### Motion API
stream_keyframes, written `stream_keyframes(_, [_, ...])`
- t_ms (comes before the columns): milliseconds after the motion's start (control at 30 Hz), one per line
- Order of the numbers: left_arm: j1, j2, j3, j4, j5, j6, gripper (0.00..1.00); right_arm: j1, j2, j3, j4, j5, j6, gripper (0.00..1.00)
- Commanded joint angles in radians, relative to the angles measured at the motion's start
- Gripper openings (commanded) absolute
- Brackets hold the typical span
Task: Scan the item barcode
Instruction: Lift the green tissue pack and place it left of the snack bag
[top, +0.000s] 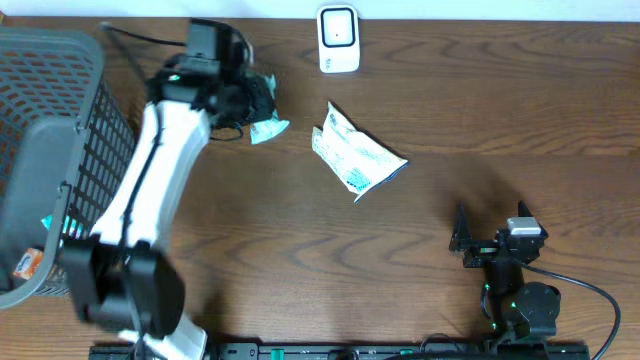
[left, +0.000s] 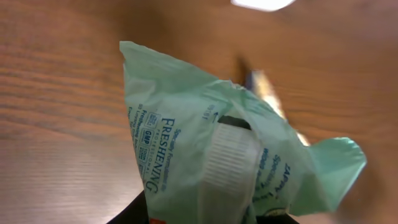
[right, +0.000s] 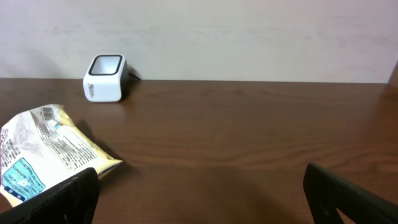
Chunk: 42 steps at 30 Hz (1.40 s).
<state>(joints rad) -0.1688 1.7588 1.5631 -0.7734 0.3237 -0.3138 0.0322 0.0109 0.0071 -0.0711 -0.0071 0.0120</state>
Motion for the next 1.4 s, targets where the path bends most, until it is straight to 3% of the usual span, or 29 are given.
stream_keyframes(0, [-0.019,0.106,-0.005,0.017,-0.108,0.043,0.35,-0.002,-0.004,-0.002,-0.005,0.002,0.010,0.99])
stream_keyframes(300, [-0.095,0.272,-0.005,0.044,-0.074,0.043,0.37,-0.002,-0.004,-0.002,-0.005,0.002,0.010,0.99])
stream_keyframes(467, [-0.150,0.296,-0.005,0.104,-0.074,0.043,0.52,-0.002,-0.004,-0.002,-0.005,0.002,0.010,0.99])
stream_keyframes(567, [-0.174,0.294,-0.004,0.124,-0.075,0.044,0.74,-0.002,-0.004,-0.002,-0.005,0.002,0.010,0.99])
stream_keyframes(767, [-0.171,0.264,0.024,0.087,-0.074,0.059,0.74,-0.002,-0.004,-0.002,-0.005,0.002,0.010,0.99])
stream_keyframes(1033, [-0.081,0.010,0.066,0.060,-0.103,0.134,0.74,-0.002,-0.004,-0.002,-0.005,0.002,0.010,0.99])
stream_keyframes(1267, [0.173,-0.349,0.065,0.064,-0.397,0.134,0.75,-0.002,-0.004,-0.002,-0.005,0.001,0.010,0.99])
stream_keyframes(1367, [0.312,-0.425,0.065,0.056,-0.458,0.134,0.83,-0.002,-0.004,-0.002,-0.005,0.002,0.010,0.99])
